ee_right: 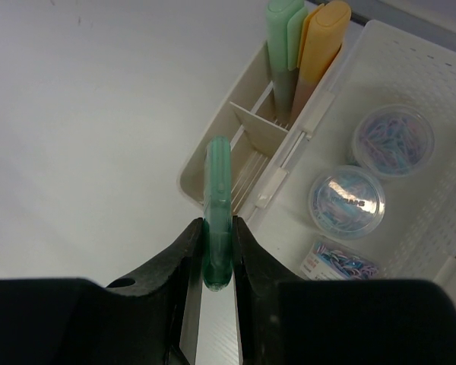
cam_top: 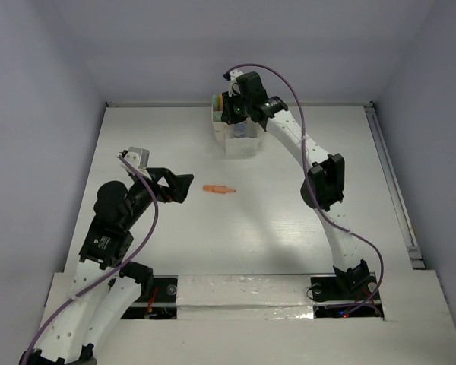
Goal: Sort the stationery into containers
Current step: Place the pen in the storage box, then pick up the pen from the center of the board.
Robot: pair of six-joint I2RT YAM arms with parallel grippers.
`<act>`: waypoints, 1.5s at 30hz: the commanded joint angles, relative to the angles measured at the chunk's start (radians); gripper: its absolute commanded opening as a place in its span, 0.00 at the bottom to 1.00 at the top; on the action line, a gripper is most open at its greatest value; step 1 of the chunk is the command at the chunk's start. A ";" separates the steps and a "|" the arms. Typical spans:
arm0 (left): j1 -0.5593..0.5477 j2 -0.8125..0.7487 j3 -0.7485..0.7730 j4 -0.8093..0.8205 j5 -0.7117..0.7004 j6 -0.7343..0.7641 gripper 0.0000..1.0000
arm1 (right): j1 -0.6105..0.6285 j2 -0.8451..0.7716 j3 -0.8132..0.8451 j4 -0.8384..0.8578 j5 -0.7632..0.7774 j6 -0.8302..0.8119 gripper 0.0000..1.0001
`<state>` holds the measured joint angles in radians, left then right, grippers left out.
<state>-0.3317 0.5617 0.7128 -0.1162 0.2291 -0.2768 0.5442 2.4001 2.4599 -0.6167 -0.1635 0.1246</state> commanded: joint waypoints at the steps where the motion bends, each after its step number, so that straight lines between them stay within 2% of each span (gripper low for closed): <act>1: 0.005 0.001 -0.003 0.049 0.012 0.008 0.99 | 0.000 0.001 0.040 0.051 -0.013 -0.013 0.05; 6: 0.005 0.004 -0.003 0.049 0.012 0.008 0.99 | 0.000 -0.001 0.039 0.043 -0.014 -0.016 0.10; 10: 0.005 0.004 -0.003 0.049 0.013 0.007 0.99 | 0.000 -0.012 0.022 0.060 -0.013 -0.010 0.22; 16: 0.005 0.009 -0.003 0.050 0.013 0.007 0.99 | 0.000 -0.021 0.022 0.083 -0.022 0.003 0.26; 20: 0.005 0.009 -0.003 0.050 0.013 0.007 0.99 | 0.000 -0.022 0.021 0.087 -0.021 0.007 0.32; 27: 0.014 0.014 -0.003 0.050 0.018 0.007 0.99 | 0.000 -0.033 0.011 0.071 -0.028 0.004 0.33; 33: 0.014 0.015 -0.003 0.050 0.015 0.007 0.99 | 0.000 -0.091 -0.070 0.153 -0.013 0.023 0.43; 36: 0.014 0.014 -0.003 0.050 0.016 0.007 0.99 | 0.000 -0.191 -0.195 0.236 -0.047 0.027 0.48; 39: 0.014 0.014 -0.003 0.052 0.018 0.007 0.99 | 0.000 -0.341 -0.401 0.340 -0.056 0.026 0.48; 40: 0.014 0.014 -0.003 0.053 0.018 0.007 0.99 | 0.010 -0.382 -0.461 0.371 -0.059 0.032 0.48; 42: 0.014 0.014 -0.003 0.055 0.021 0.007 0.99 | 0.020 -0.505 -0.635 0.451 -0.073 0.047 0.39; 43: 0.014 0.014 -0.003 0.053 0.022 0.007 0.99 | 0.020 -0.544 -0.692 0.474 -0.089 0.061 0.22; 45: 0.023 0.010 -0.003 0.053 0.019 0.005 0.99 | 0.031 -0.641 -0.865 0.541 -0.135 0.108 0.05</act>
<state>-0.3214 0.5747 0.7128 -0.1116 0.2363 -0.2768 0.5503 1.9125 1.7535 -0.2836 -0.2256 0.1802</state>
